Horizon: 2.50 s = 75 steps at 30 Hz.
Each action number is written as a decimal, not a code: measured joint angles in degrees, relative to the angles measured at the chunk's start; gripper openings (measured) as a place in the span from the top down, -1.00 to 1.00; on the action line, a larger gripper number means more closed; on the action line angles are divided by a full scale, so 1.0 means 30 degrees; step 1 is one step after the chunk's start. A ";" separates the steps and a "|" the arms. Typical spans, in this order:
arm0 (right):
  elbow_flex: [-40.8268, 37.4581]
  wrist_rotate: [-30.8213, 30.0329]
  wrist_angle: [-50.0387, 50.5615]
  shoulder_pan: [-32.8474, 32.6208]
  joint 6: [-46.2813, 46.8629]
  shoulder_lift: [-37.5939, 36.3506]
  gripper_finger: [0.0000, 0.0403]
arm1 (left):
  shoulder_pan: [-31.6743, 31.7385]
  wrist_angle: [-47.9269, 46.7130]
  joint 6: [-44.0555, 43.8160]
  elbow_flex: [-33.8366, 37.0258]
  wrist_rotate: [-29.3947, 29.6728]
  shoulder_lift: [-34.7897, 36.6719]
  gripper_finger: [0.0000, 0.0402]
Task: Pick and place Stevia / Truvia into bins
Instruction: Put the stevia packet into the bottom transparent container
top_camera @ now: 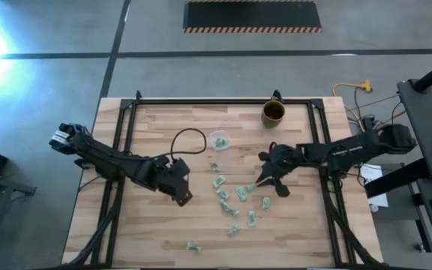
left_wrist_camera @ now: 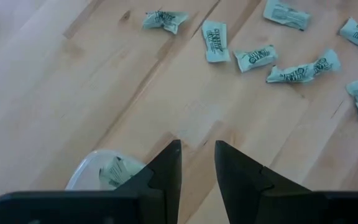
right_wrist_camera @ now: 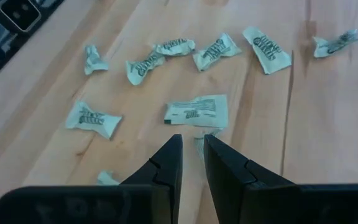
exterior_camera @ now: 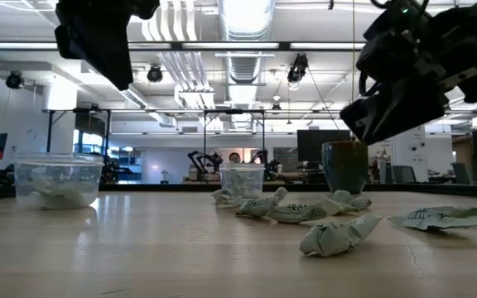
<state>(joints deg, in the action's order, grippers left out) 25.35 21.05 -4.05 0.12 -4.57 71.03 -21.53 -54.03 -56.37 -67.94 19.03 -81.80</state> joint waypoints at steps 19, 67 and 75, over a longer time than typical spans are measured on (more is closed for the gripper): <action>0.1767 -0.0003 -0.0037 0.0007 -0.0628 0.3989 0.71 | -0.6039 0.7430 -0.0093 -0.1006 -0.3239 -0.3760 0.61; 0.1708 0.0026 -0.0912 0.0000 0.2038 0.3989 0.71 | -0.6234 0.7483 0.5102 -0.4586 -0.5153 -1.0854 0.38; 0.1690 0.0041 -0.0914 0.0000 0.1987 0.3989 0.71 | -0.6242 0.7372 0.5090 -0.4446 -0.5758 -1.1334 0.39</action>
<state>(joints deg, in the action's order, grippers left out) 30.42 21.17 -6.79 0.12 1.39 83.00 -40.25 -31.91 -41.10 -81.27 1.76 -115.80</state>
